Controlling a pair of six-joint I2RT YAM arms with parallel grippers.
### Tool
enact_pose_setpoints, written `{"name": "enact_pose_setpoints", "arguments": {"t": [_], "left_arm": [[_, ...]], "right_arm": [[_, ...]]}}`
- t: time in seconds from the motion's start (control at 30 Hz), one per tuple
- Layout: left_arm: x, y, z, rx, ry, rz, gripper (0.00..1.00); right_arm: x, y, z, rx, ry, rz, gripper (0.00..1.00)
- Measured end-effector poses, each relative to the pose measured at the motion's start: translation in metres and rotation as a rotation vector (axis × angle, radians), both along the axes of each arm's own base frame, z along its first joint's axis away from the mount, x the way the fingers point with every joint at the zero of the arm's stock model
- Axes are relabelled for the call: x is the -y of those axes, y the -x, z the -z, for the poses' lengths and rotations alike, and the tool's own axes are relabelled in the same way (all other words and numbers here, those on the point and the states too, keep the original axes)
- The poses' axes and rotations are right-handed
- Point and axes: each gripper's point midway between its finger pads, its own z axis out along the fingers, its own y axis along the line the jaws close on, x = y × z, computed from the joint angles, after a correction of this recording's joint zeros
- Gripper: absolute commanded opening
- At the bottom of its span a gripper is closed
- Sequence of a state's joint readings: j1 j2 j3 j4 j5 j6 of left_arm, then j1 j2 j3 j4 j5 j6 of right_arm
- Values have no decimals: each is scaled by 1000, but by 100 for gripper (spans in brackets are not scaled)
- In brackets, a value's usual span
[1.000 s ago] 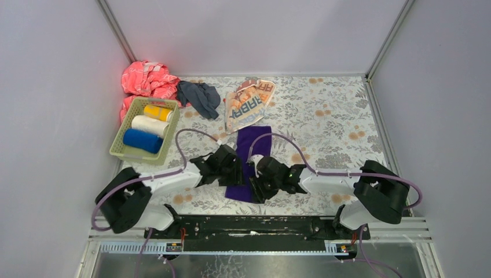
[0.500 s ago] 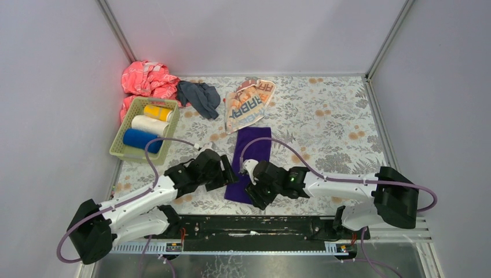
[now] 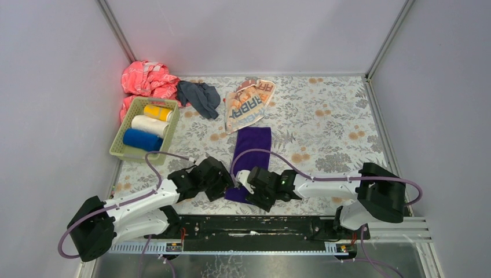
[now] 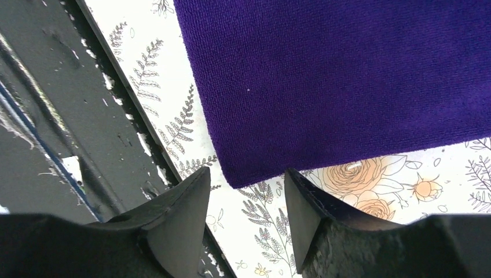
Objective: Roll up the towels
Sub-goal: Roll the towel at the center of the board.
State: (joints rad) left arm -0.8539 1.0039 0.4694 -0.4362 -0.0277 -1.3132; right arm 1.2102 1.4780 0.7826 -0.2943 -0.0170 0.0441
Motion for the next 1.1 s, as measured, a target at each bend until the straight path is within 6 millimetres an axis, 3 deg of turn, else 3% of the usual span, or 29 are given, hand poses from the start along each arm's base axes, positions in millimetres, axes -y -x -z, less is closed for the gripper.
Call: {"name": "enact_pose_setpoints", "arguments": {"t": [0.27,0.53,0.83,1.1], "left_arm": [[-3,8,10,-66,17,-105,64],[-3,11,16,-99,3,-158,61],[-8,12,4,-90,-41,-196,64],[-15,16,14,-116,-95,-211,64]], "right_arm": [[-2,6,5,15,15,-53,57],[-10,6,-13,44,-47,-77,55],[-10,12,1,8,-10,-112,48],[-12,10,13,7,38,-122,43]]}}
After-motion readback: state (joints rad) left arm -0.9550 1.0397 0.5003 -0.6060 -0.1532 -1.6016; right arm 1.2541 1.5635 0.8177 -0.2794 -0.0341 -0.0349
